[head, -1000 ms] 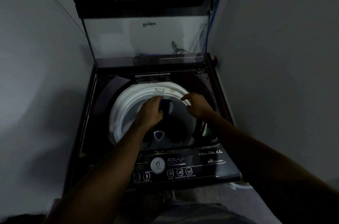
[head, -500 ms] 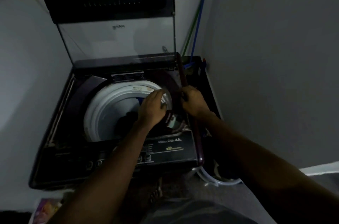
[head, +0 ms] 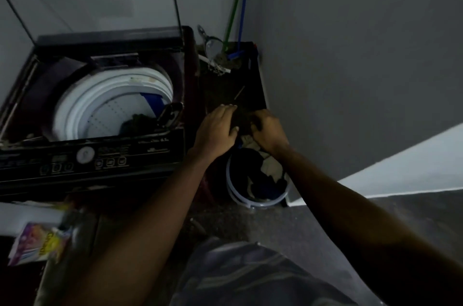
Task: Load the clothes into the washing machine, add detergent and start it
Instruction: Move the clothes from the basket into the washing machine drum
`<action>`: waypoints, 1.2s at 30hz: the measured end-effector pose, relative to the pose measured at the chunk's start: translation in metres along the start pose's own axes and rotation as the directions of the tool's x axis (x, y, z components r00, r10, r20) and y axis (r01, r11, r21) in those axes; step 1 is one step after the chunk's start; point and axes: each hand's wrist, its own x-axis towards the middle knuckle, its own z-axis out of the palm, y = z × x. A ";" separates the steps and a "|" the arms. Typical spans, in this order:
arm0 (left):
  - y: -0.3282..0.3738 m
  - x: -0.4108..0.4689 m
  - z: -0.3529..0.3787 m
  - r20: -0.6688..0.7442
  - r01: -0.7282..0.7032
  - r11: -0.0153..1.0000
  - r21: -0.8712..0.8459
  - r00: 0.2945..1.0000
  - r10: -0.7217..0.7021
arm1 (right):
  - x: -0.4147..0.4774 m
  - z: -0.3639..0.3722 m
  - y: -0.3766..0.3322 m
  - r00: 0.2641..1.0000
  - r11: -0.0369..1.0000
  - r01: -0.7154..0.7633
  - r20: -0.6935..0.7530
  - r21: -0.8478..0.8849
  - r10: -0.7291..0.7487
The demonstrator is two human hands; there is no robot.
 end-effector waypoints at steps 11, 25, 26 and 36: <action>0.021 -0.003 0.093 0.221 0.018 1.000 0.017 0.975 -0.021 | -0.053 0.014 0.092 0.978 0.978 -0.208 0.003 0.036 0.208; -0.070 -0.015 0.324 0.335 -0.009 1.000 0.029 0.942 -0.002 | -0.067 0.192 0.263 0.933 0.942 -0.324 0.133 -0.092 0.334; -0.079 -0.015 0.339 0.342 0.003 1.000 0.024 0.940 -0.011 | -0.065 0.208 0.274 0.932 0.941 -0.316 0.146 -0.123 0.332; -0.126 -0.024 0.423 0.352 0.037 0.999 -0.009 0.935 -0.032 | -0.061 0.296 0.321 0.927 0.907 -0.291 0.146 -0.305 0.347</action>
